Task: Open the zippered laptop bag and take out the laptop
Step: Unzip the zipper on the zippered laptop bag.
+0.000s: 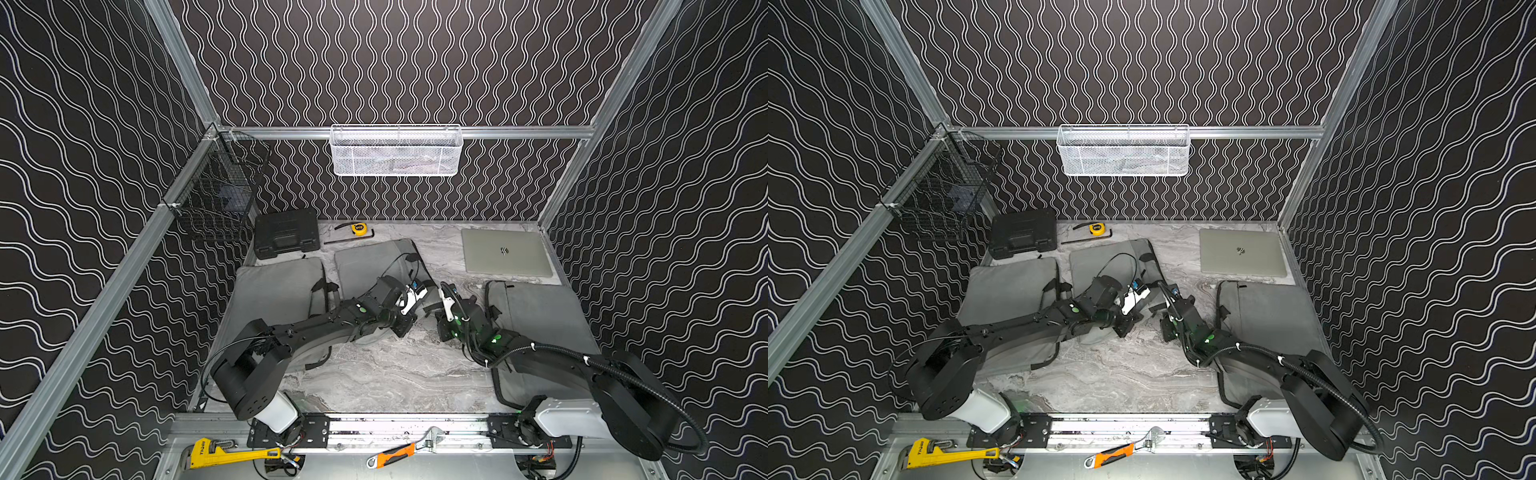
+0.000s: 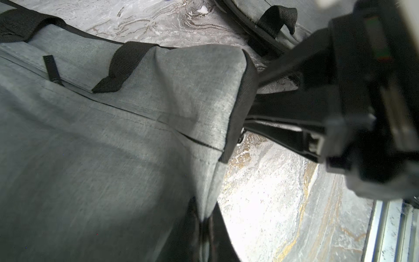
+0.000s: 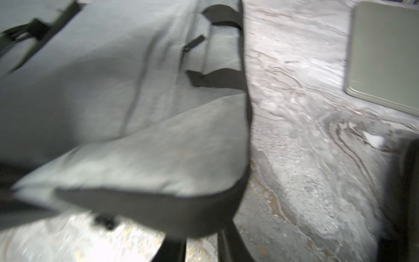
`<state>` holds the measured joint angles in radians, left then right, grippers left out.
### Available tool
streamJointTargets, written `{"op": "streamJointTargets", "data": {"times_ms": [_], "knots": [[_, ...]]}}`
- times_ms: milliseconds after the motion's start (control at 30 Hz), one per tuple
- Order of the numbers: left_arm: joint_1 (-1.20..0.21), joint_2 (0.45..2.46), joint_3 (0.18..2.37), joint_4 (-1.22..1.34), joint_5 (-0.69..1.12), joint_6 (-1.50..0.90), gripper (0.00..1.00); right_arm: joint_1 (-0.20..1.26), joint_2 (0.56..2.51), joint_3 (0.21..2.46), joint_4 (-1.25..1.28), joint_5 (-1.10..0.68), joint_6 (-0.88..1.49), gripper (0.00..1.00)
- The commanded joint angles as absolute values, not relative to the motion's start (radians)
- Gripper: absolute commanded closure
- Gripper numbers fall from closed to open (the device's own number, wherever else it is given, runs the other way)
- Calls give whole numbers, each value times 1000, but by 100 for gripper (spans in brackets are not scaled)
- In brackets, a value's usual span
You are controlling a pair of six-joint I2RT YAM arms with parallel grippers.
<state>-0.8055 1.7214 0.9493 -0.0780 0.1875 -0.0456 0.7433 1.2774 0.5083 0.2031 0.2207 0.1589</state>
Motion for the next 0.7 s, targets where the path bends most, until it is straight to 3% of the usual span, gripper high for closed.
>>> {"op": "streamJointTargets", "data": {"times_ms": [0, 300, 667], "knots": [[-806, 1722, 968, -29, 219, -24, 100, 757, 1227, 464, 296, 162, 92, 71], [-806, 1719, 973, -52, 207, -24, 100, 764, 1179, 421, 356, 103, 74, 58], [-807, 1747, 998, -41, 213, -34, 100, 764, 1282, 491, 387, 157, 115, 57]]}}
